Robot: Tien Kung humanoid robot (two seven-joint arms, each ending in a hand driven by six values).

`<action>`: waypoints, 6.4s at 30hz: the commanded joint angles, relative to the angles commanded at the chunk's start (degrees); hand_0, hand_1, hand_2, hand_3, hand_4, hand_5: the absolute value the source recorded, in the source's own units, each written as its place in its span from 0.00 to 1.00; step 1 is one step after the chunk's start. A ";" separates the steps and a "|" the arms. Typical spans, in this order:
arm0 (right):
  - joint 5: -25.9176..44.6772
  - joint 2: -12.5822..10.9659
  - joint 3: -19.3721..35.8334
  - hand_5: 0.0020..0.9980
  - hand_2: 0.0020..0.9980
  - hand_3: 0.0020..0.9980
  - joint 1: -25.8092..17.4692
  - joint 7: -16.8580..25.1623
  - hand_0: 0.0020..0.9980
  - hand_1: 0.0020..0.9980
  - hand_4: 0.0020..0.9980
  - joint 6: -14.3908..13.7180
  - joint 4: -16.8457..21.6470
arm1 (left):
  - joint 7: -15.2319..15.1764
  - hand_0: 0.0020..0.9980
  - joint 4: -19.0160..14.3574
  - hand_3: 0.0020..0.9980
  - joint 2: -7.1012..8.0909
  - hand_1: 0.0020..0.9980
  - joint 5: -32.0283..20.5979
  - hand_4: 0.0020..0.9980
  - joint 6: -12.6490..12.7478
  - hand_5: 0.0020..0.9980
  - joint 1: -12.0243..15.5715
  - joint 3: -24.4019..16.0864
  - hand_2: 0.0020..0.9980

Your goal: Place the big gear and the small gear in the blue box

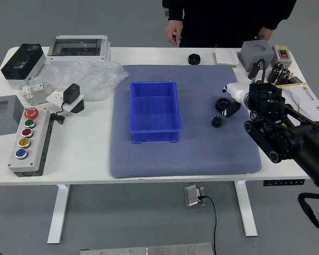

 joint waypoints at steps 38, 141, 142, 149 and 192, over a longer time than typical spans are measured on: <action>-1.00 4.57 1.82 0.26 0.77 0.75 2.98 1.42 0.75 0.70 0.69 -3.37 -10.31 | 0.01 0.83 0.00 0.76 -0.27 0.79 0.04 0.66 -0.04 0.38 -0.84 0.11 0.78; 0.76 9.01 -7.32 0.24 0.54 0.63 -3.47 -2.66 0.61 0.51 0.57 -6.53 25.98 | -0.11 0.83 0.00 0.76 0.79 0.79 -1.06 0.66 0.11 0.38 0.60 0.11 0.78; 1.08 8.99 -7.22 0.40 0.74 0.84 -3.51 -2.66 0.69 0.64 0.77 -6.24 25.80 | -0.11 0.83 0.00 0.76 0.77 0.79 -1.06 0.66 0.11 0.38 0.60 0.11 0.78; 2.62 8.79 -6.55 0.45 0.81 0.90 -3.65 -2.40 0.73 0.68 0.81 -4.62 25.00 | -0.06 0.83 0.00 0.76 0.71 0.79 -0.99 0.66 0.07 0.38 0.70 0.15 0.78; 7.88 -8.89 -6.05 0.41 0.74 0.68 -8.98 -1.49 0.70 0.65 0.76 -2.08 23.18 | -0.33 0.83 0.00 0.76 0.84 0.79 -1.89 0.66 0.35 0.38 0.35 0.20 0.78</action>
